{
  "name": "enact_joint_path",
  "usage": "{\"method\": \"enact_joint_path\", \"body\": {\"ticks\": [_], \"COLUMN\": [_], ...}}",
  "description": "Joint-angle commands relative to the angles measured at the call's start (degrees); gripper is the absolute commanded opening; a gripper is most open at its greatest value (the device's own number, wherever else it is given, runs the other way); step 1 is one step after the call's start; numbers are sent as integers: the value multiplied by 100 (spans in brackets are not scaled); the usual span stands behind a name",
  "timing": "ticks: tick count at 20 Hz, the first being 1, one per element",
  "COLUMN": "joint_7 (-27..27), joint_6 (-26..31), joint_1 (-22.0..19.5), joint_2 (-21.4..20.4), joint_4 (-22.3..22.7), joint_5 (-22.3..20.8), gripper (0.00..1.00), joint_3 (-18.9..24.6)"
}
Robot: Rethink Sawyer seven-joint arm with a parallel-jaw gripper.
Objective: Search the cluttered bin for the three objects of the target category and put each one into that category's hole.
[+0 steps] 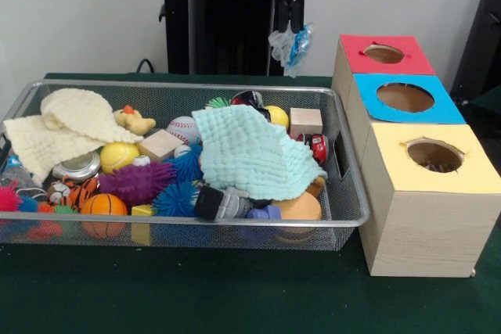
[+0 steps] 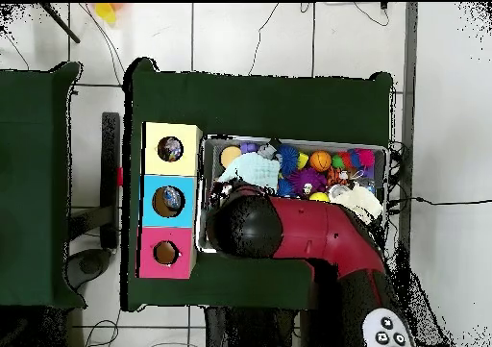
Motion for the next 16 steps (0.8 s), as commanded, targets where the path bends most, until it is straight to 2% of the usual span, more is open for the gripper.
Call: {"method": "enact_joint_path", "body": {"ticks": [1, 16], "joint_7": [1666, 2171], "joint_6": [513, 328], "joint_1": [403, 1547], "joint_2": [-204, 42], "joint_4": [275, 81], "joint_5": [409, 823], "gripper": [0, 0], "joint_3": [-532, -1380]}}
